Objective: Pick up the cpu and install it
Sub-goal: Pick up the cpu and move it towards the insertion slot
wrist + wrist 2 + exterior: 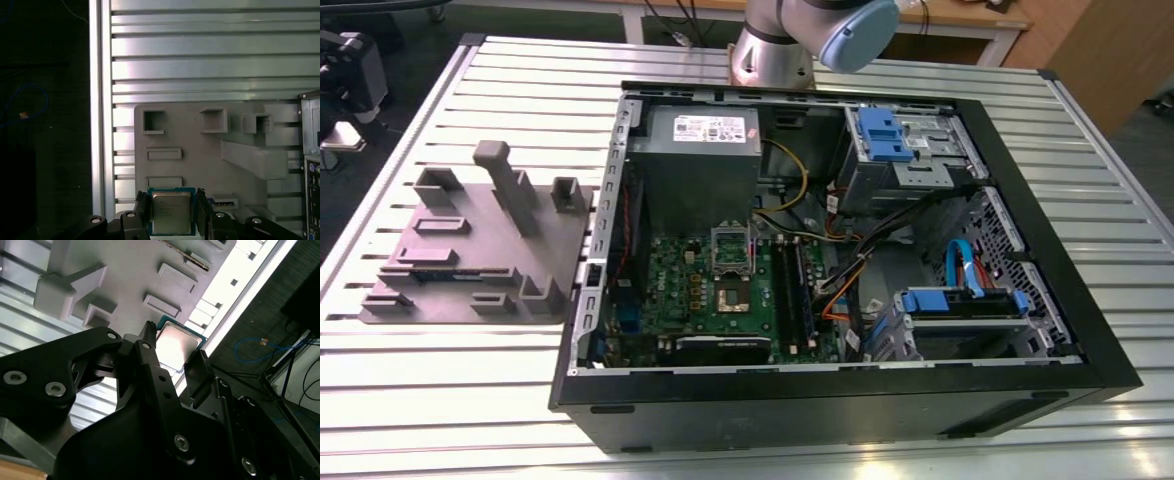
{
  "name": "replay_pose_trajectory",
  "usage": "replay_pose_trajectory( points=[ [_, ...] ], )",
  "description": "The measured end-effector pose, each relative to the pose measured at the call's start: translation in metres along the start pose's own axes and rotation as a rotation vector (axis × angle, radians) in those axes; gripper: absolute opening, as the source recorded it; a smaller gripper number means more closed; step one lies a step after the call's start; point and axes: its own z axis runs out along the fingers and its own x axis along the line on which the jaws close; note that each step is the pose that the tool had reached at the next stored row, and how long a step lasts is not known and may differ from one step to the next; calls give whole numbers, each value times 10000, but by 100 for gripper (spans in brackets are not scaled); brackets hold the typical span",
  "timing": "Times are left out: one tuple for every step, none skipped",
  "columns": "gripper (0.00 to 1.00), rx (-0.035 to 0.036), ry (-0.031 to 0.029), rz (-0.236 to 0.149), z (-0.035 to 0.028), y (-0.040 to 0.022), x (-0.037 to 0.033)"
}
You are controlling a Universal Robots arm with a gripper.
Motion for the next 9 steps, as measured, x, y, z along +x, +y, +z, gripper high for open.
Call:
replay_pose_trajectory(
  points=[
    [47,-1,-1,0,-9,0,0],
    [47,-1,-1,0,-19,0,0],
    [47,0,-1,0,-29,1,0],
    [47,-1,-1,0,-40,1,0],
    [47,-1,-2,0,-50,2,0],
    [47,-1,-2,0,-60,2,0],
    [47,-1,-2,0,-68,2,0],
    [47,-1,-2,0,-74,2,0],
    [47,-1,-2,0,-81,3,-1]
  ],
)
